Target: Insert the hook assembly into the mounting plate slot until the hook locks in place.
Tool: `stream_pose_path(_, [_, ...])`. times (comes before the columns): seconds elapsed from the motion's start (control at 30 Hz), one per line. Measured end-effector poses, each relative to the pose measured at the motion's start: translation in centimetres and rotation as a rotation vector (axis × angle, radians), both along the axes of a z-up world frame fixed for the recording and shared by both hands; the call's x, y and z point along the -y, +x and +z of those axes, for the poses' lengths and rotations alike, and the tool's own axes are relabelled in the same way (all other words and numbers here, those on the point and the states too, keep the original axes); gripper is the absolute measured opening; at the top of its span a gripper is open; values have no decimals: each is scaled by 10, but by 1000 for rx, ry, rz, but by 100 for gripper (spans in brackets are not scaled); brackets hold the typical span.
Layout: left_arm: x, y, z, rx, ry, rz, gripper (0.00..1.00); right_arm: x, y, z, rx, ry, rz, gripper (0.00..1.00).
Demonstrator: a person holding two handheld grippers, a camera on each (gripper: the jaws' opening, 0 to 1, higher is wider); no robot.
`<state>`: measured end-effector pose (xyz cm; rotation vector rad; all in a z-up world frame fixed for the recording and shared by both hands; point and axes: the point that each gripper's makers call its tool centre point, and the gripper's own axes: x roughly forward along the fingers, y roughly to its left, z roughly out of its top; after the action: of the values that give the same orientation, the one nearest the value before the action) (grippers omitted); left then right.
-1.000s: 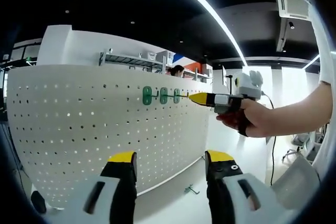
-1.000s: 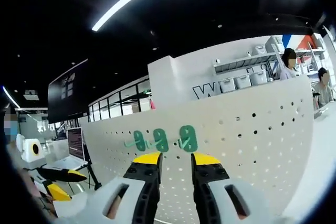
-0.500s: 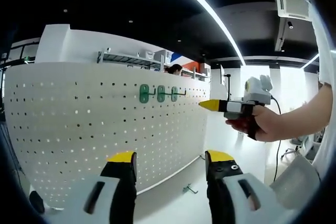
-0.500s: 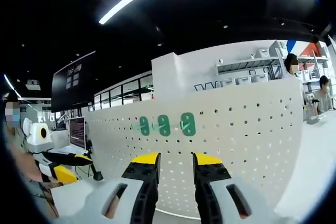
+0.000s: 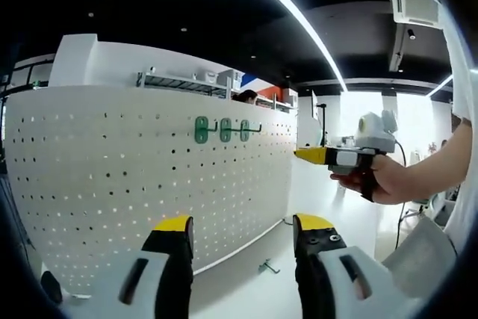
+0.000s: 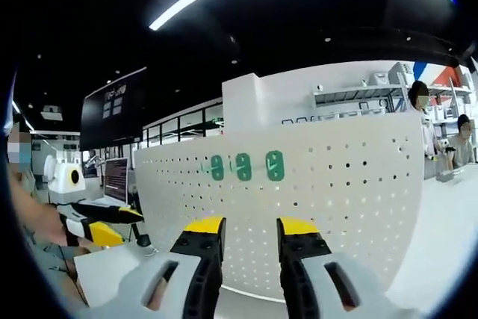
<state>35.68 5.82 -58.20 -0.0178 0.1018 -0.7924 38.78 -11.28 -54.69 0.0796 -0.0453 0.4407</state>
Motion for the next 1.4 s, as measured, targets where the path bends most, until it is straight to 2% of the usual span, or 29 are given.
stream_pose_path(0.2, [-3,0,-4,-8,-2,4,56,-1,-12,-6,8,-8,25,30])
stream_pose_path(1.0, [-7,-5,-14,-27,4,5,57,22,-57,-36,-17,-64,-19,38])
stream_pose_path(1.23, [-8,-9,-15,-33,2,9,58,25,-66,-43,-33,-62,-24,38])
stream_pose_path(1.4, [-7,-11,-18,-39,11,1,58,24,-64,-41,-27,-58,-21,39])
